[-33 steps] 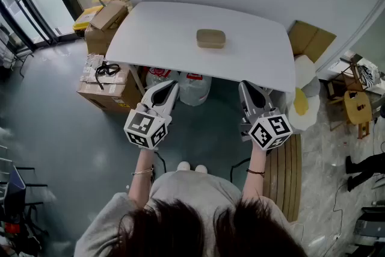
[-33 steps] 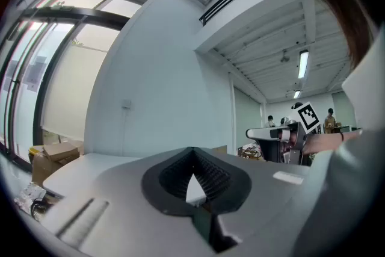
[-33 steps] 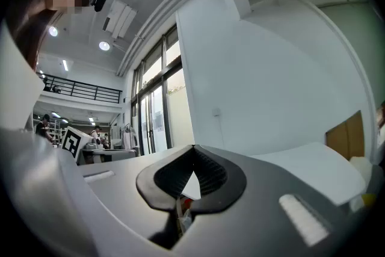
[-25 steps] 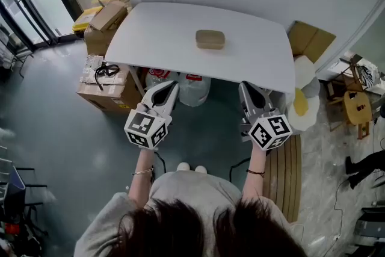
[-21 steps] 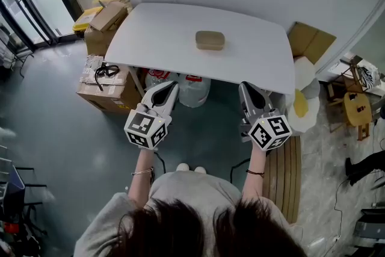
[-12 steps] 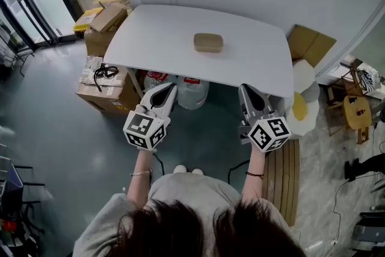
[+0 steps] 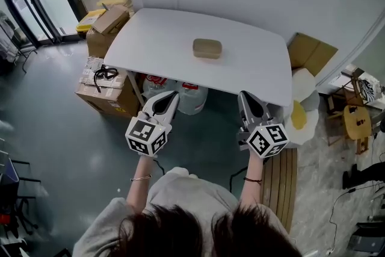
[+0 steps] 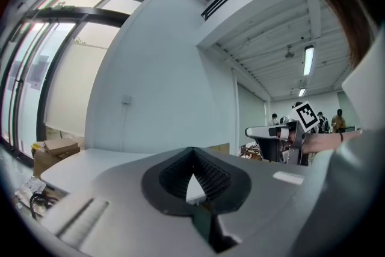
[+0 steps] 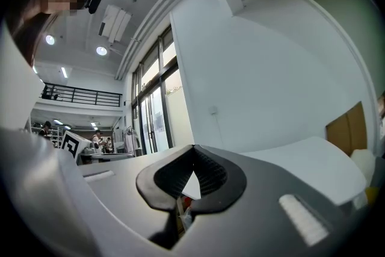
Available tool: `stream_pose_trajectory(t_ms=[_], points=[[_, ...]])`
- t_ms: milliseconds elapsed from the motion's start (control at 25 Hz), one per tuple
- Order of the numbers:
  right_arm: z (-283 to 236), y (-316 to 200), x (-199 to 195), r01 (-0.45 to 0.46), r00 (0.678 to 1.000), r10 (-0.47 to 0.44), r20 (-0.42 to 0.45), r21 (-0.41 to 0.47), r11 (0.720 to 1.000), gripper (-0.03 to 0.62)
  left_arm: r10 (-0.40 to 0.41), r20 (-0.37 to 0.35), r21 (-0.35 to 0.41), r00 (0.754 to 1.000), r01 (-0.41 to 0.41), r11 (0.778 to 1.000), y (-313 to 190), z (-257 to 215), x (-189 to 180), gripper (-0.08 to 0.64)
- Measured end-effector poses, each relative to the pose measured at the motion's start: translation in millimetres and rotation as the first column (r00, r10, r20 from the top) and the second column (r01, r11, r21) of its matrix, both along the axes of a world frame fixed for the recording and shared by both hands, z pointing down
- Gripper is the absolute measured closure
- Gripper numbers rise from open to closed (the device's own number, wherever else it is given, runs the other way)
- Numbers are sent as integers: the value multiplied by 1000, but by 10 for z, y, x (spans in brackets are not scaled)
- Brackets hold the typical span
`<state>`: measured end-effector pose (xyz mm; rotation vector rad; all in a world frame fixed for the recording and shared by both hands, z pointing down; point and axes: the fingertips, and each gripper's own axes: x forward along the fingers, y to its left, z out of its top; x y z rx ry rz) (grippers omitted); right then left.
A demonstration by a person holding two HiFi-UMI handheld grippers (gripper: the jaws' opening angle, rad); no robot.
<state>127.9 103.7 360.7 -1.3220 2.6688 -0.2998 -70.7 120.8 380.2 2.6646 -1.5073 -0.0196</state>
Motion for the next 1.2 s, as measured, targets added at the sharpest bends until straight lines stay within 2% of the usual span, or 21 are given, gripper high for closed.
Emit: stream_pose_trajectory(t_ms=[480,1200], points=[[39,-353,-141,5,1000,-5,21,-7,1000,580,-6,-5,1,1000,6,1000,-347,-5,-117,571],[124,-918,-353,-43,999,43,-3,-31,999,578,57,-15,-17,998,-57,998,-1027,71,-269,571]])
